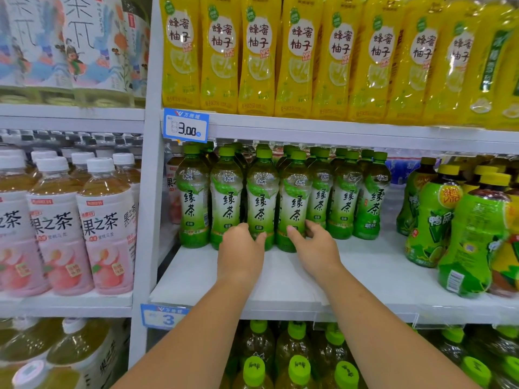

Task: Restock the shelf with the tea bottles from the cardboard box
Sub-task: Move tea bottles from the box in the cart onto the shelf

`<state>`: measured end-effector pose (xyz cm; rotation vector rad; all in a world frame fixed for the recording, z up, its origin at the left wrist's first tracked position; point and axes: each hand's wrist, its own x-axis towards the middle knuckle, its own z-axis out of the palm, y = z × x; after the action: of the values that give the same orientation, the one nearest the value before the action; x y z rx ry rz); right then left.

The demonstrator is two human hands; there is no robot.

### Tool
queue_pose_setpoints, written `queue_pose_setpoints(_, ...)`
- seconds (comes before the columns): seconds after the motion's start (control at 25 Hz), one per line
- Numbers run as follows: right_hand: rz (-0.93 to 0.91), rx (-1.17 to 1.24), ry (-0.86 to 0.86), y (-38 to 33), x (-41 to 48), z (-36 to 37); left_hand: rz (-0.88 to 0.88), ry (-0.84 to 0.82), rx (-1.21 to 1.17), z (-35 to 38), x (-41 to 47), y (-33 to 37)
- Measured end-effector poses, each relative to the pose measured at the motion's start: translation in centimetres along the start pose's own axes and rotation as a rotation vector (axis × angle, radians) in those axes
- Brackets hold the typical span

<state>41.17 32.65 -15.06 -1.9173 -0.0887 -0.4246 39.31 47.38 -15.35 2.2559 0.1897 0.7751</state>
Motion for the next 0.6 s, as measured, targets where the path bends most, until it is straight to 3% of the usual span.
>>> queue_pose_setpoints(0.32, 0.140, 0.017, -0.124, -1.6, -1.7, -1.2, -0.162, -0.216, -0.301, -1.9, -1.0, 0.7)
queue_pose_setpoints(0.6, 0.251, 0.048, -0.177, -3.1, -4.0, -2.7, -0.260, -0.383, -0.351, -3.7, -2.2, 1.8)
